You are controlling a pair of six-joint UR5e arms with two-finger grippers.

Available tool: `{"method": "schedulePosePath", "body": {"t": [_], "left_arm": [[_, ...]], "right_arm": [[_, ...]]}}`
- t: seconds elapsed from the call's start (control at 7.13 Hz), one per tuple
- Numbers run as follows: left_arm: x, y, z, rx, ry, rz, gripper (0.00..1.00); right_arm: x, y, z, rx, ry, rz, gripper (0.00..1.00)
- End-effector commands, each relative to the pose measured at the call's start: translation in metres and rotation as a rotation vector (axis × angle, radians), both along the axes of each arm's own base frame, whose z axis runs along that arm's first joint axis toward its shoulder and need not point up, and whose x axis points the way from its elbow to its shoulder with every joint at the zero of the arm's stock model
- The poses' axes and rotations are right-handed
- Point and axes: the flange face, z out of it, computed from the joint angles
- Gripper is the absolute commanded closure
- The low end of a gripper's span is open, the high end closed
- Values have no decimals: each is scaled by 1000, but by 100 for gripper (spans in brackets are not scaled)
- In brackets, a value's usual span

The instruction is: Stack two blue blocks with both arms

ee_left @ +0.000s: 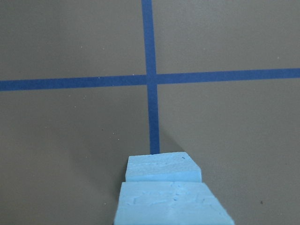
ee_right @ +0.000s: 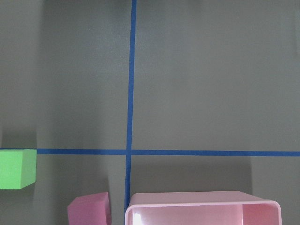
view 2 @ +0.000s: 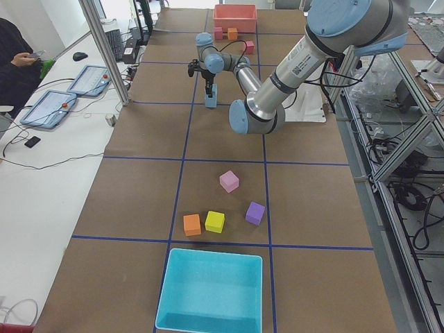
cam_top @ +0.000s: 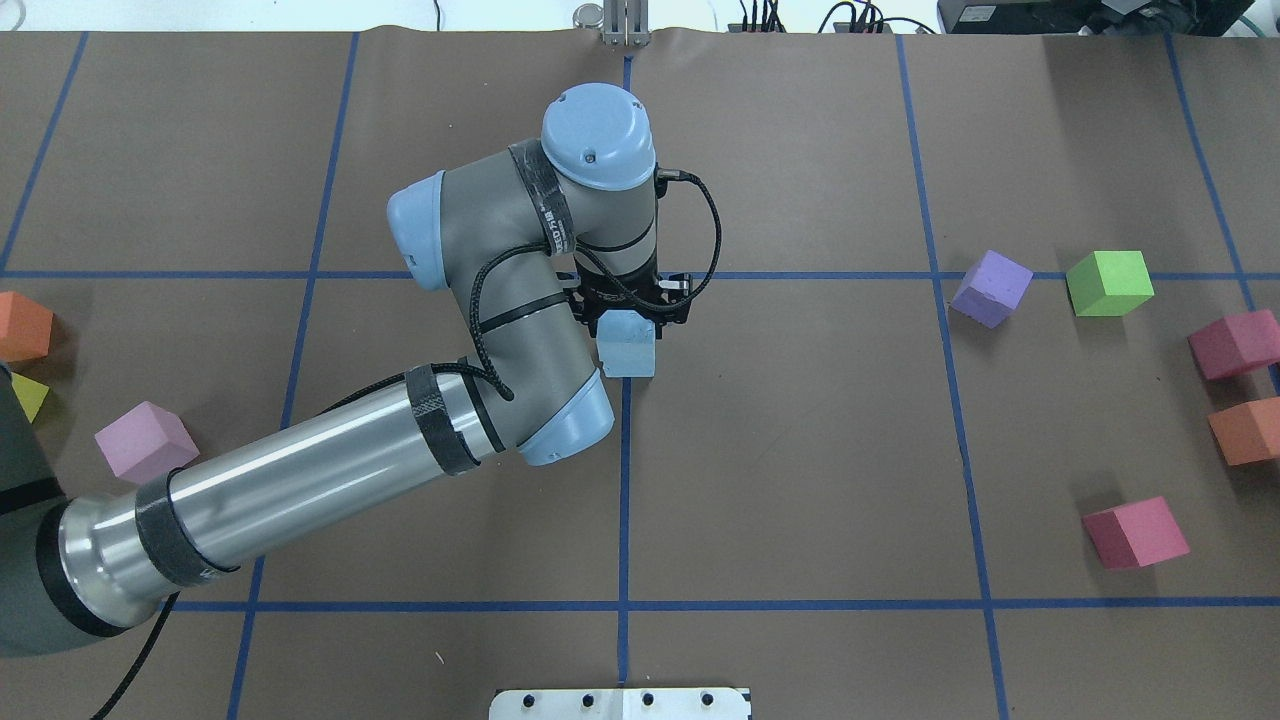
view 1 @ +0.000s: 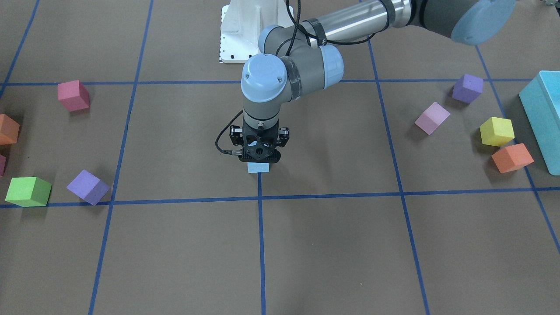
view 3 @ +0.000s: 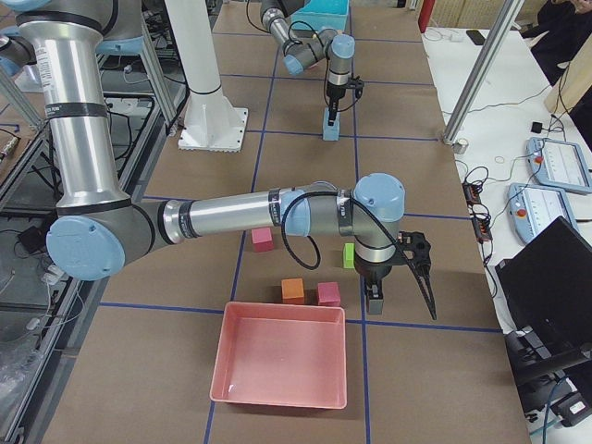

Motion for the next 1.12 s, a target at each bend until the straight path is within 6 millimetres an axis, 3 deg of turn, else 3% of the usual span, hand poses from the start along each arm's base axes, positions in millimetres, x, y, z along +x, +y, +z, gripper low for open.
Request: {"method": "schedulePosePath", "body": {"t": [0.0, 0.14, 0.28, 0.42, 0.56, 0.7, 0.84, 0.98], "left_arm": [[-1, 1, -2, 2, 3, 0, 2], [-6, 4, -5, 10, 14, 0, 2], [-27, 0, -10, 36, 39, -10, 2], [-79, -25, -2, 70, 61, -32, 2], [-132, -47, 26, 90, 81, -6, 2], [-208, -74, 68, 113, 105, 18, 2], [-297, -94, 119, 154, 122, 37, 2], [-385, -106, 171, 209, 135, 54, 2]], "right_arm": [[0, 0, 0, 0, 0, 0, 0], [0, 0, 0, 0, 0, 0, 0], [0, 0, 1, -1, 0, 0, 0], [0, 1, 2, -3, 0, 0, 0], [0, 1, 2, -5, 0, 0, 0], [0, 2, 5, -12, -1, 2, 0], [0, 2, 6, -14, -3, 5, 0], [-1, 2, 4, -13, -8, 5, 0]]}}
